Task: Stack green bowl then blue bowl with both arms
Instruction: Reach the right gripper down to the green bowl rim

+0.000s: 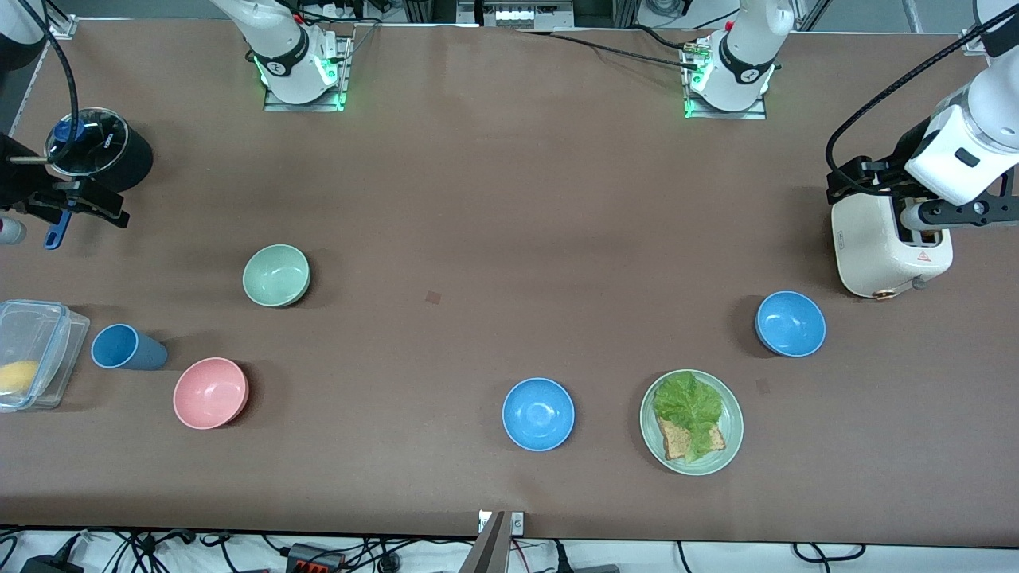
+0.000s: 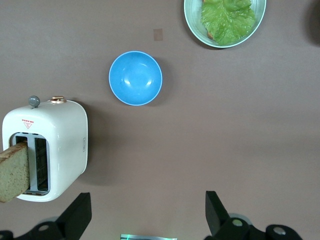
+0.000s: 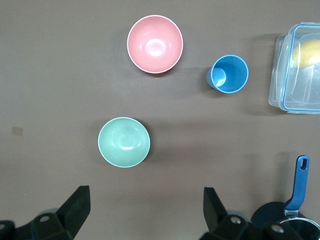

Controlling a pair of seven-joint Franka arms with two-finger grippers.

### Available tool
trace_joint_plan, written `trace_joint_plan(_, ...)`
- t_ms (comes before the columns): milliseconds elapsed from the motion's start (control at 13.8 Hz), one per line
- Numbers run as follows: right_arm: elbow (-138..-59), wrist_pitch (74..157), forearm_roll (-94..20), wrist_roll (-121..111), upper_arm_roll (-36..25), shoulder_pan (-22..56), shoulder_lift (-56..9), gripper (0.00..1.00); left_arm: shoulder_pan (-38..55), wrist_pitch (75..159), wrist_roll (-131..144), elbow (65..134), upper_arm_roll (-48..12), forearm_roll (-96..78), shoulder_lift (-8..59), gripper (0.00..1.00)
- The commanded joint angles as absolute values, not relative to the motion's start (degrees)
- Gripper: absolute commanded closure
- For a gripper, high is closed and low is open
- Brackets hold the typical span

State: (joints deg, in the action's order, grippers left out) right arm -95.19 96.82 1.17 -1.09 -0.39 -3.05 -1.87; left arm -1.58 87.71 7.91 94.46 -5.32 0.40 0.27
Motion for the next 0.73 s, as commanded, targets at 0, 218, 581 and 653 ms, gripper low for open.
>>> trace_joint_plan(0,-96.86,98.08,2.11,-1.41,0.79,-4.22,-0.44,0.00,-2.02,86.48,7.82,92.64,-5.63,-0.35,0.97,0.00)
trace_joint_plan(218,-96.86,98.17,2.11,-1.41,0.79,-4.04,-0.44,0.00,-2.02,86.48,7.73,92.64,-5.63,-0.35,0.97,0.00)
trace_joint_plan(581,-96.77,98.61,2.11,-1.41,0.79,-4.13,-0.44,0.00,-2.02,86.40,7.56,92.64,-5.63,-0.44,1.05,0.00)
trace_joint_plan(653,-96.77,98.79,2.11,-1.41,0.79,-4.13,-0.70,0.00,-2.11,86.40,7.65,92.64,-5.63,-0.44,1.05,0.00)
